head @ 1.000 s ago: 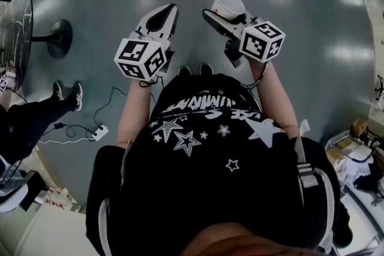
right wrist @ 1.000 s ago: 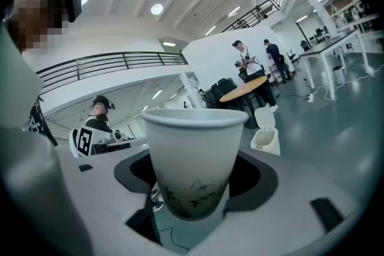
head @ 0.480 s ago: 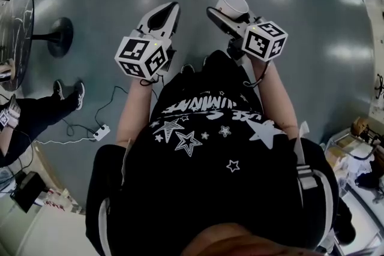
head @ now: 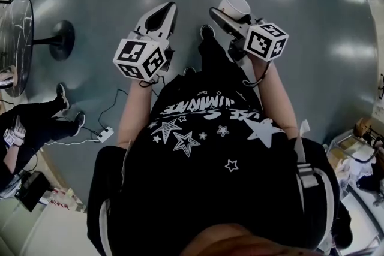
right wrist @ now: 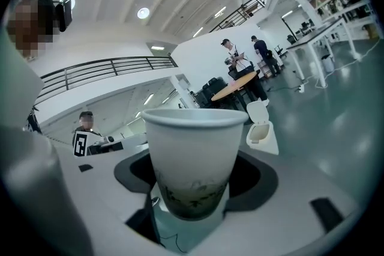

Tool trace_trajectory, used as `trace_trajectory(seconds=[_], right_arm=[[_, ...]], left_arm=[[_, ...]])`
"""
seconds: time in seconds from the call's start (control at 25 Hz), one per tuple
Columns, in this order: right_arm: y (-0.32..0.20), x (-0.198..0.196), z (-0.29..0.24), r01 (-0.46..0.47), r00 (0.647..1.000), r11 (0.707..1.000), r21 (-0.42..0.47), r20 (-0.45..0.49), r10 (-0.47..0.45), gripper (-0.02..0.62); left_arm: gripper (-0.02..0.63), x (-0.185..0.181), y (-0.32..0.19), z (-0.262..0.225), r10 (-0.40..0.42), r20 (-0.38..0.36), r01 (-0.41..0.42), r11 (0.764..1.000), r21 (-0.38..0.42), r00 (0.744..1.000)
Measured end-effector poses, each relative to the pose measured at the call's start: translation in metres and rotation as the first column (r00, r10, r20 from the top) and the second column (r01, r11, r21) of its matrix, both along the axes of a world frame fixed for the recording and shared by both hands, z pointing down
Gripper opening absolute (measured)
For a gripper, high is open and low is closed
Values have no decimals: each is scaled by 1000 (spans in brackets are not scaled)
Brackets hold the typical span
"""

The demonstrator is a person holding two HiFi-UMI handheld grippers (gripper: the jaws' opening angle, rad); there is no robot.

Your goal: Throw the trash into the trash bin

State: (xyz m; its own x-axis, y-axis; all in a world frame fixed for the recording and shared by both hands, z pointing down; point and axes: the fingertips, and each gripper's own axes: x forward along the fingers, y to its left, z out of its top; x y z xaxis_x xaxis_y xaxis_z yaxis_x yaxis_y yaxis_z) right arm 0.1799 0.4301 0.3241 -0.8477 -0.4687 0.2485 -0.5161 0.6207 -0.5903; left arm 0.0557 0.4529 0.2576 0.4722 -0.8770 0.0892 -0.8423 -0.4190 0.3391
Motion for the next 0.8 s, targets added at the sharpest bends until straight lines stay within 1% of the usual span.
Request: trace_trajectory(seconds=[0.08, 0.16, 0.32, 0.44, 0.68, 0.8], right_arm=[[-19, -3, 4, 0, 1000, 1000, -8, 7, 0, 311], [-40, -6, 3, 8, 1000, 1000, 7, 1, -8, 311], [-83, -10, 8, 35, 999, 999, 17, -21, -35, 311], [-113, -8, 8, 65, 997, 998, 12, -33, -64, 311], [-178, 0, 5, 85, 996, 996, -1, -24, -85, 311], [-213, 3, 6, 108, 994, 994, -17, -27, -109, 311]], left_arm=[[11, -5, -14, 0, -6, 1, 6, 1000, 2, 1000], [11, -8, -31, -1, -14, 4, 14, 1000, 6, 1000], [11, -16, -72, 7, -55, 1, 55, 998, -29, 998], [11, -13, -97, 8, -74, -3, 73, 996, -43, 997], [11, -12, -154, 6, -115, -2, 115, 992, -60, 993], [11, -9, -186, 2, -132, 10, 133, 989, -69, 991]])
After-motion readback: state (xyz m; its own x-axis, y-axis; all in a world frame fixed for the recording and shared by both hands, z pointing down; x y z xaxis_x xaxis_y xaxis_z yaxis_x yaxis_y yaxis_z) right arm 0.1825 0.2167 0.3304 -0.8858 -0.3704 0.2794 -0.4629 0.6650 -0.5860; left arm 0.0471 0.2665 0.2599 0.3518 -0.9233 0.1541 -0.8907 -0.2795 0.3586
